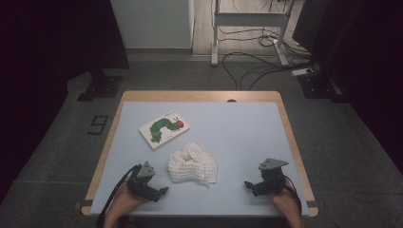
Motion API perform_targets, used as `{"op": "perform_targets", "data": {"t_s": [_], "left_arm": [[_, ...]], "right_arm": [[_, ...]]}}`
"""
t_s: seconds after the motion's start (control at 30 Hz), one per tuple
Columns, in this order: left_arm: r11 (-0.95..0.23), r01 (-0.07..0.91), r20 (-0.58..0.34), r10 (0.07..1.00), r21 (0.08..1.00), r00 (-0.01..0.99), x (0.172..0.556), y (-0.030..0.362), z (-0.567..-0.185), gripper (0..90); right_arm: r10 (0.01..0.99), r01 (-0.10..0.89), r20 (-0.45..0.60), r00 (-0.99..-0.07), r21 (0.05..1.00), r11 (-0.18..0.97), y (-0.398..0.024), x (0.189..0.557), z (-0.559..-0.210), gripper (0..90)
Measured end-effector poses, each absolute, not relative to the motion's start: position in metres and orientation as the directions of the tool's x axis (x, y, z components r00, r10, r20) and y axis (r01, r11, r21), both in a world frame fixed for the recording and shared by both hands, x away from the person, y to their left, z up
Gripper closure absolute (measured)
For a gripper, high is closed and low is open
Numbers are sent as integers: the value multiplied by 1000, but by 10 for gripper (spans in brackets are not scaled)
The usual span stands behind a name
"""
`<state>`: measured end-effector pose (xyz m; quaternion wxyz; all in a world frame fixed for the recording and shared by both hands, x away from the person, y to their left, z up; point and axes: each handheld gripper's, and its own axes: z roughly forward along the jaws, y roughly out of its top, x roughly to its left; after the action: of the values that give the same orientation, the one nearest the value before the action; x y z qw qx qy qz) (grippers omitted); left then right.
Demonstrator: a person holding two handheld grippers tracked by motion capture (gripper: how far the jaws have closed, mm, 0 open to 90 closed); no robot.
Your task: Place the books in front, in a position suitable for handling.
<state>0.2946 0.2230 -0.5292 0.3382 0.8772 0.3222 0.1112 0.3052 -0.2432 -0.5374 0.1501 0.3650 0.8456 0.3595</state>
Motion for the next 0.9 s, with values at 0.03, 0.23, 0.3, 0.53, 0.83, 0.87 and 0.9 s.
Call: {"op": "perform_targets", "data": {"t_s": [0.03, 0.23, 0.3, 0.53, 0.83, 0.87, 0.9], "left_arm": [[-571, 485, -11, 640, 662, 768, 294, 222, -529, 0], [-571, 486, -11, 641, 662, 768, 294, 222, -529, 0], [-571, 486, -11, 641, 662, 768, 294, 222, -529, 0], [-570, 486, -11, 641, 662, 767, 294, 222, -529, 0], [-571, 486, -11, 641, 662, 768, 294, 222, -529, 0], [-571, 486, -11, 641, 662, 768, 294, 222, -529, 0], [-570, 486, -11, 641, 662, 768, 294, 222, -529, 0]], "right_arm": [[725, 508, 8, -689, 718, 475, -243, 305, -538, 0], [725, 508, 5, -689, 717, 478, -243, 305, -537, 0], [725, 510, 7, -689, 716, 477, -243, 305, -537, 0], [726, 512, 9, -688, 715, 476, -243, 305, -537, 0], [728, 515, 10, -685, 714, 475, -243, 305, -537, 0], [731, 518, 12, -682, 714, 471, -242, 305, -537, 0], [731, 518, 12, -682, 714, 471, -242, 306, -537, 0]]}}
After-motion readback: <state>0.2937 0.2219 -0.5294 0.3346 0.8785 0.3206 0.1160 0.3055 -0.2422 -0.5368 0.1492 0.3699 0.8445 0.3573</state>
